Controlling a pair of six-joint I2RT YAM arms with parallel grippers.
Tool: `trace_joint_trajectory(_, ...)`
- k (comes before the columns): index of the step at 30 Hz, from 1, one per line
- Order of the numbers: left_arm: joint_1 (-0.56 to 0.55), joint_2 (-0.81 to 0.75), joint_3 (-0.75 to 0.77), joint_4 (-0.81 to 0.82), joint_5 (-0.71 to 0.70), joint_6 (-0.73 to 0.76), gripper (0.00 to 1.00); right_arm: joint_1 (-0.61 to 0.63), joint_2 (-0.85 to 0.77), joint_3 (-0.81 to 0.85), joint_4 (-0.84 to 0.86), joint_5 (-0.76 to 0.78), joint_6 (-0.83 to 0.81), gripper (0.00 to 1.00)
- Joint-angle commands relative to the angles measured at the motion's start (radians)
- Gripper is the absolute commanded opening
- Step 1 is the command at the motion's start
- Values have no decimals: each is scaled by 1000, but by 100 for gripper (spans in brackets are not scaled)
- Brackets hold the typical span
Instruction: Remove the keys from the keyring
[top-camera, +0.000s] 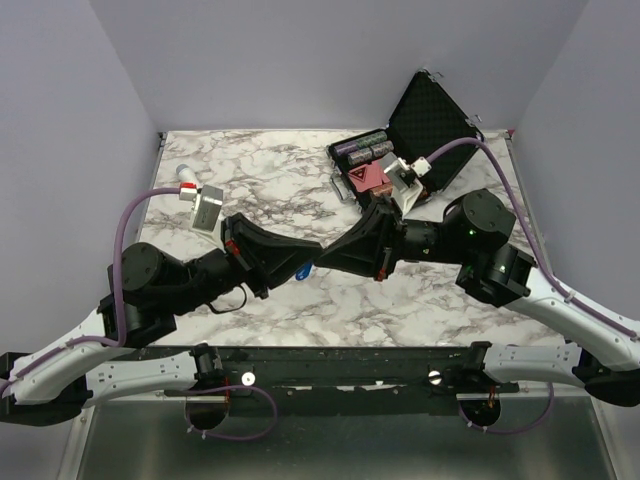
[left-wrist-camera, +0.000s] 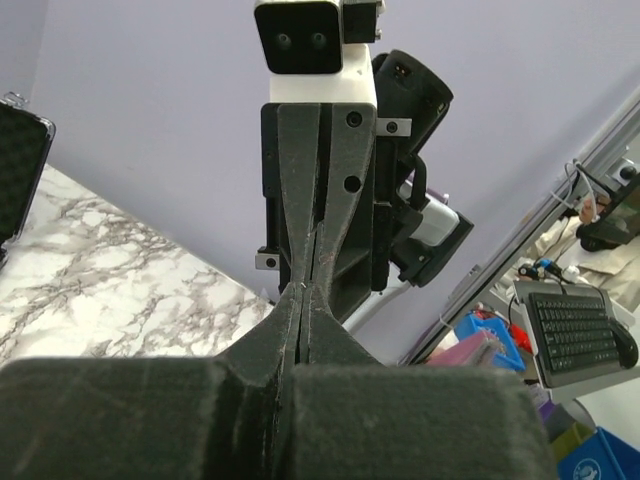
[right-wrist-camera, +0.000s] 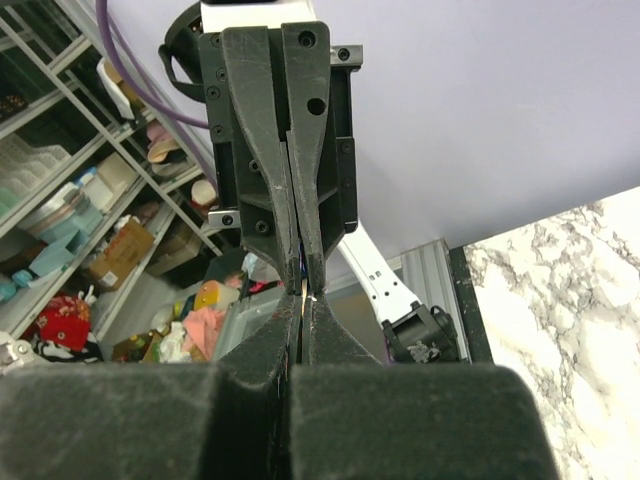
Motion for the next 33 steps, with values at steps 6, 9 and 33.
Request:
trace_joint_trajectory(6, -10, 5, 15, -81, 177, -10, 0, -1, 24, 48, -94, -55, -31, 1)
trace_joint_trajectory(9, -10, 12, 22, -109, 216, -5, 0, -2, 22, 48, -100, -63, -31, 1)
trace_joint_trajectory(33, -12, 23, 21, -87, 210, -30, 57, -2, -7, 15, -74, -69, -16, 1)
